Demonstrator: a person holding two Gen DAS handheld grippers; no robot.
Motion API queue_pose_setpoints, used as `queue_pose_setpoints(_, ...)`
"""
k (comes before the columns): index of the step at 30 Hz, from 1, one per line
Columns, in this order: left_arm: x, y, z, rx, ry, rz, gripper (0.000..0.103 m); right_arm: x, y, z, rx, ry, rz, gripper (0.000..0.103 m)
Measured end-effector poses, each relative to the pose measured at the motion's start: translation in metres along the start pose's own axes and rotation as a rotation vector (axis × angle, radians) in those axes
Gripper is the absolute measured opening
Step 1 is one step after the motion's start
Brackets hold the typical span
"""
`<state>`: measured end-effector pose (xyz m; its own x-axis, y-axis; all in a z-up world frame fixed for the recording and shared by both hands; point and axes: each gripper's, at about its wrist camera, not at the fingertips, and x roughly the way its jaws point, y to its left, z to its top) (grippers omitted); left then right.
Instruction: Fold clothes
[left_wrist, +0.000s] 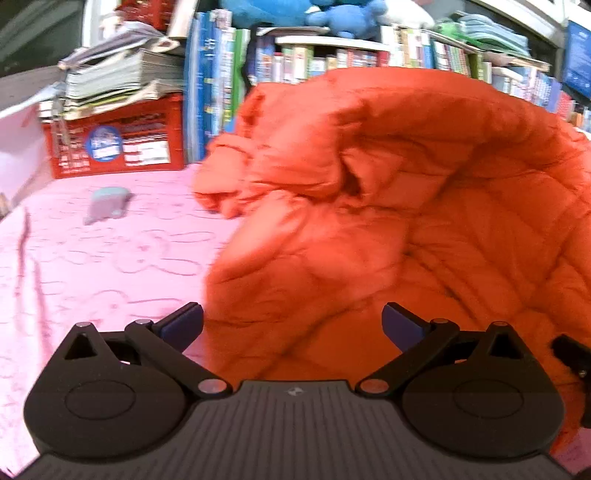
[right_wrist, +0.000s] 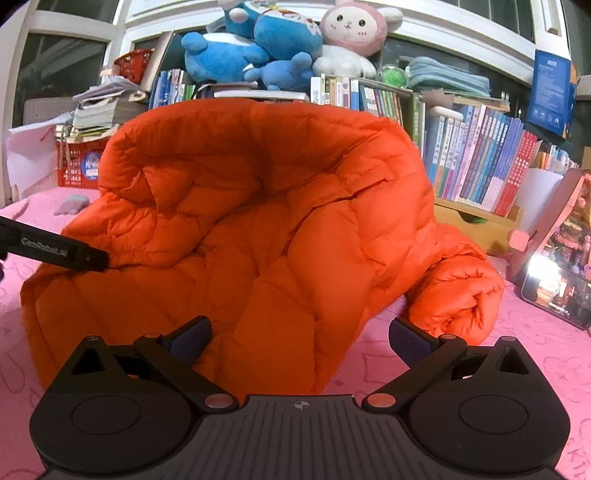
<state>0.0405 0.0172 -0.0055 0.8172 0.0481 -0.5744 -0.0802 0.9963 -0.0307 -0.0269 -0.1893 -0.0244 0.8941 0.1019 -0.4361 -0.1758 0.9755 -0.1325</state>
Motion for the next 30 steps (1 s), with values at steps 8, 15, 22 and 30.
queue_pose_setpoints(8,0.006,0.018,-0.005,0.0,0.051,0.085,0.103,-0.009,-0.019,-0.002,-0.009,-0.009,-0.08,0.103)
queue_pose_setpoints(15,0.019,-0.004,-0.002,0.092,0.054,0.04,0.103,-0.027,0.003,0.004,-0.028,-0.061,-0.004,0.103)
queue_pose_setpoints(22,0.05,-0.016,0.009,0.139,0.049,0.12,0.103,-0.024,0.047,0.005,-0.144,-0.057,0.074,0.103)
queue_pose_setpoints(30,0.053,0.036,0.009,0.026,0.067,0.219,0.103,0.002,0.03,-0.009,-0.324,0.027,-0.108,0.103)
